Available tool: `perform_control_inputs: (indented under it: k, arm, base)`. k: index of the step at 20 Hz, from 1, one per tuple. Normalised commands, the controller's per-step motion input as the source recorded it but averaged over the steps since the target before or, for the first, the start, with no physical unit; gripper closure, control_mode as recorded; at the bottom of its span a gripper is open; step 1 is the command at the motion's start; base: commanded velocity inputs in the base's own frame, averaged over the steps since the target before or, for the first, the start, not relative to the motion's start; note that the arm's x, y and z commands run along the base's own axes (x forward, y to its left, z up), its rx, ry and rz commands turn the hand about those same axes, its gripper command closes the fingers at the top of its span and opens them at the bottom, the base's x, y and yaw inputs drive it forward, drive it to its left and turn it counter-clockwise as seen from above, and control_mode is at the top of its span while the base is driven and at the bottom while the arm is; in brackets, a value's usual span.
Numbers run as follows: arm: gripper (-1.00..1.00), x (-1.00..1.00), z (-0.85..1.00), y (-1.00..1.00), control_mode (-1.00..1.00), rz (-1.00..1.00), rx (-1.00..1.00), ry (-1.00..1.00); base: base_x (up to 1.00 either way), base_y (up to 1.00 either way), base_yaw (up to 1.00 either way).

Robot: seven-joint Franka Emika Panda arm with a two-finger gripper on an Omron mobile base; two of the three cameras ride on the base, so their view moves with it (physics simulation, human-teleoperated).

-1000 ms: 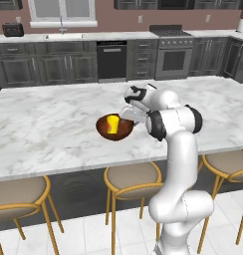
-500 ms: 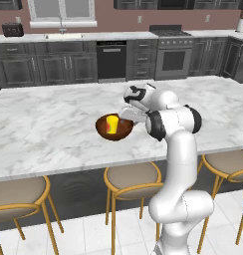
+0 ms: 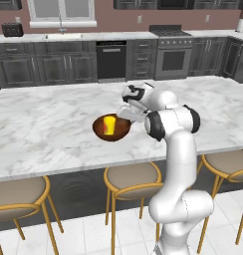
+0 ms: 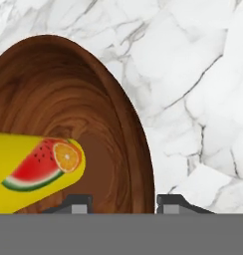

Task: Place the cup inside the bowl on the dining table and move the bowl to any counter.

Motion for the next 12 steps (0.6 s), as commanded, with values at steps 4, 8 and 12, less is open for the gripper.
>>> perform_control_inputs:
  k: [4,8,12]
  arm:
    - [1.0,0.0,0.0,0.13,-1.0,0.0,0.0,0.04]
    - [1.0,0.0,0.0,0.09,-1.0,0.0,0.0,0.05]
    - [1.0,0.0,0.0,0.0,-1.0,0.0,0.0,0.03]
  base:
    - [0.0,0.0,0.0]
    - [0.0,0.0,0.0]
    - [0.0,0.0,0.0]
